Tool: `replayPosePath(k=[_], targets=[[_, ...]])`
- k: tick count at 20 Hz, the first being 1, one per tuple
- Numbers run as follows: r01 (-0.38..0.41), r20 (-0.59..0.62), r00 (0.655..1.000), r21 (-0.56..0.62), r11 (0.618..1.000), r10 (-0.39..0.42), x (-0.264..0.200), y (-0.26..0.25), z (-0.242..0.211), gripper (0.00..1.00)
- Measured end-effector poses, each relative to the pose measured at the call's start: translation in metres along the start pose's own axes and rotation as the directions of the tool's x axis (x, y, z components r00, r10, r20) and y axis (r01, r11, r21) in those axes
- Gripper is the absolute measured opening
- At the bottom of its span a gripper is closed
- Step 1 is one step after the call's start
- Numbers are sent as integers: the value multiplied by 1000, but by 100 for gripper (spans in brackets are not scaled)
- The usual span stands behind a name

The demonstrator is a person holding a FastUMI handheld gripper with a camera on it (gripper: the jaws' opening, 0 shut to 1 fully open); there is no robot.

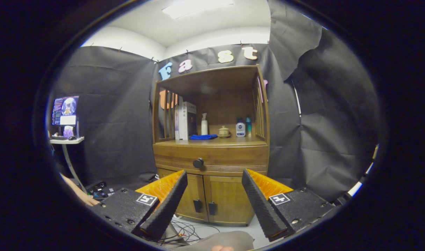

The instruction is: Pull open the drawer, take out the items inside it, and place them on the countertop above the cabinet.

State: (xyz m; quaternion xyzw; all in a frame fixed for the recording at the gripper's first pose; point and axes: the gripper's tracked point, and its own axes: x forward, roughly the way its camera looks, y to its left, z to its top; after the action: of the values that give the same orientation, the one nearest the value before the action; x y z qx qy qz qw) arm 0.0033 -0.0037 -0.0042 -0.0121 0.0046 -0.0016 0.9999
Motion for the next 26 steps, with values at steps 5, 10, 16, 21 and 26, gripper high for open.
replayPosePath(k=[5, 10, 16, 21, 26], targets=[[14, -8, 1000, 2, 1000, -14, 3, -5, -3, 100], [38, -13, 999, 60, 997, -37, 23, -3, -8, 100], [33, -125, 992, 111, 993, -19, 148, 36, -30, 99], [34, -148, 988, 3, 999, -33, 246, 70, -46, 99], [83, -201, 976, -30, 996, -87, 298, 73, -64, 99]])
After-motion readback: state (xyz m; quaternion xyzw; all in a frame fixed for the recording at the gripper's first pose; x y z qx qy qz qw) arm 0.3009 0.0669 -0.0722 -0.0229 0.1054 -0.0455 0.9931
